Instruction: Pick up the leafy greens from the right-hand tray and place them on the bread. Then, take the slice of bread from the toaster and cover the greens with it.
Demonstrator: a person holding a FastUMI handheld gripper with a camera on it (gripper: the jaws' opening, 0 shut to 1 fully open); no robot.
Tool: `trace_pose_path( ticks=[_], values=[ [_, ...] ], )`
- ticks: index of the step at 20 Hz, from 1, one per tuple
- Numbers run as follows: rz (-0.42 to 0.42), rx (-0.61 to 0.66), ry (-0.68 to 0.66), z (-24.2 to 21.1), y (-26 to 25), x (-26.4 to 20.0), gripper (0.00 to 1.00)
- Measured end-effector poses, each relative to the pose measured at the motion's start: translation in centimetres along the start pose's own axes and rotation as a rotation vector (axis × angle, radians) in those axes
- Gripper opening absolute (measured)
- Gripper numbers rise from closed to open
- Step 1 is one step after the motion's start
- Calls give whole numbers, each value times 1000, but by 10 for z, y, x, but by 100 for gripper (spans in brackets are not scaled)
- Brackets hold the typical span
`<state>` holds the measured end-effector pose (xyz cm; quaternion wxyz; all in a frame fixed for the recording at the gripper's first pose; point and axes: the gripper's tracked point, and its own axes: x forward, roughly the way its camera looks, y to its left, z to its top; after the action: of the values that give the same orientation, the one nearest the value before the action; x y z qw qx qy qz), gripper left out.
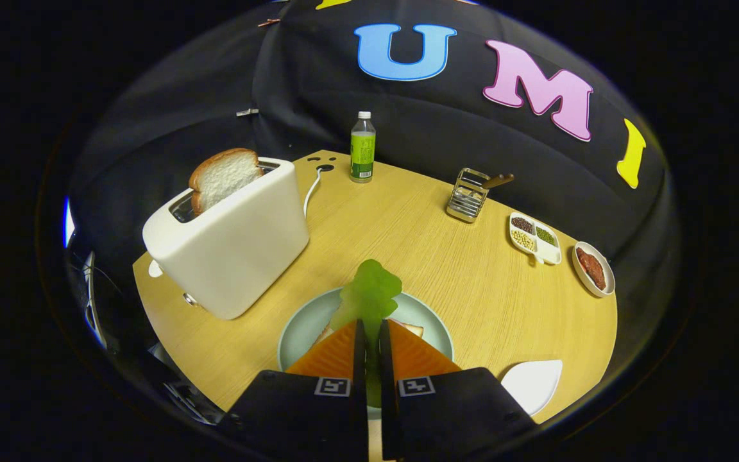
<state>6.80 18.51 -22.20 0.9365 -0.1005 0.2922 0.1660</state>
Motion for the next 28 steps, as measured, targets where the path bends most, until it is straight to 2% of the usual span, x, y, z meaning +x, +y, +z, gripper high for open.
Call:
trace_pose_path(
  ticks=[3,7,9,10,12,13,14,22,28],
  values=[
    [1,6,23,-7,3,5,18],
    [-22,-59,47,-20,2,11,27],
    [-26,-72,45,-23,2,13,49],
    [-22,-65,49,-23,4,13,67],
    [-19,-44,38,-19,7,12,85],
    [-18,-38,26,-15,8,12,89],
    [-22,-40,14,-11,8,9,97],
    [38,-30,-156,60,41,-27,99],
    [135,-3,-260,123,86,-43,98]
  ],
)
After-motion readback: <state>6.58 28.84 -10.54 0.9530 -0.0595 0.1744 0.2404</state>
